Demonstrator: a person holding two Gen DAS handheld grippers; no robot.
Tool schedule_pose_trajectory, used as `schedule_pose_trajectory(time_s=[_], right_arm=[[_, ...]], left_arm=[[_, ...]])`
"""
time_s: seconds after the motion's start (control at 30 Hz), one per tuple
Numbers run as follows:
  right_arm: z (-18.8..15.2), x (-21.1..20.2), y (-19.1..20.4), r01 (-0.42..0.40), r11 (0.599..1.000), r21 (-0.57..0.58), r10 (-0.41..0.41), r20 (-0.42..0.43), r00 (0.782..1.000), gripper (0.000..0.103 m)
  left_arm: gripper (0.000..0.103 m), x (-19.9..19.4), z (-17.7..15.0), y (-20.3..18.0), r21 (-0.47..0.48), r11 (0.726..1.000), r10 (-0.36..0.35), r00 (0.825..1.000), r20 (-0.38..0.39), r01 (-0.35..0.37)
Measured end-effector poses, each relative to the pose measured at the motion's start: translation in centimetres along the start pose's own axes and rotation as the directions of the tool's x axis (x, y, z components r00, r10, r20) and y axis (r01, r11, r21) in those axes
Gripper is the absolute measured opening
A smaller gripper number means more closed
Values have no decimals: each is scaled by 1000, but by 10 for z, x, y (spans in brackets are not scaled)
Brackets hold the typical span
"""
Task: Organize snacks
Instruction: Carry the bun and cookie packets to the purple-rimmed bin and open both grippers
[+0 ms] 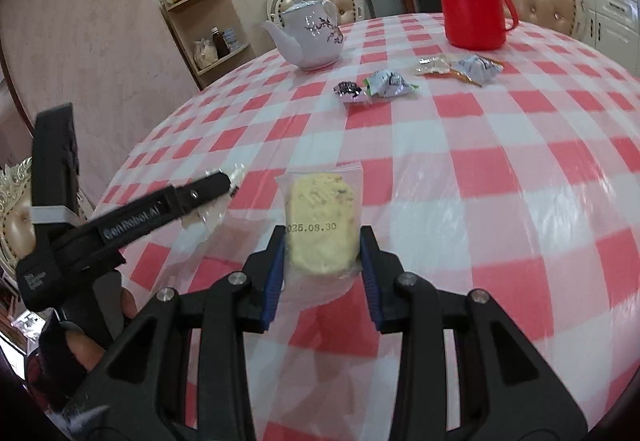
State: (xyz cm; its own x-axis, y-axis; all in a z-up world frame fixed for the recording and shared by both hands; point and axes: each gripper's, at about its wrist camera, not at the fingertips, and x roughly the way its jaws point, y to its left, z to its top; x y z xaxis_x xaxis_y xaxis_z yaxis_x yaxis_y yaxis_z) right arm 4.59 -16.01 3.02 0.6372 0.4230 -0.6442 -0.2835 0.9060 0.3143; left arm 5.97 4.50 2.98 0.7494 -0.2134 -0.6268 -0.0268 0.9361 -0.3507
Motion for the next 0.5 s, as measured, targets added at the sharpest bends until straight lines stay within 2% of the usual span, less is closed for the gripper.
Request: schedule_pose_trajectory(time_s=[0.17,0.5], right_arm=[[-12,-11,0,-22,999,22,22,5,1000,39],[-24,-18,15,-76,997,-5,76,-5,997,39]], left_arm=[[47,-17,-14,-10,55,998,18,1000,17,-19],[47,-48,-34,14,13,998,62,998,31,-63]])
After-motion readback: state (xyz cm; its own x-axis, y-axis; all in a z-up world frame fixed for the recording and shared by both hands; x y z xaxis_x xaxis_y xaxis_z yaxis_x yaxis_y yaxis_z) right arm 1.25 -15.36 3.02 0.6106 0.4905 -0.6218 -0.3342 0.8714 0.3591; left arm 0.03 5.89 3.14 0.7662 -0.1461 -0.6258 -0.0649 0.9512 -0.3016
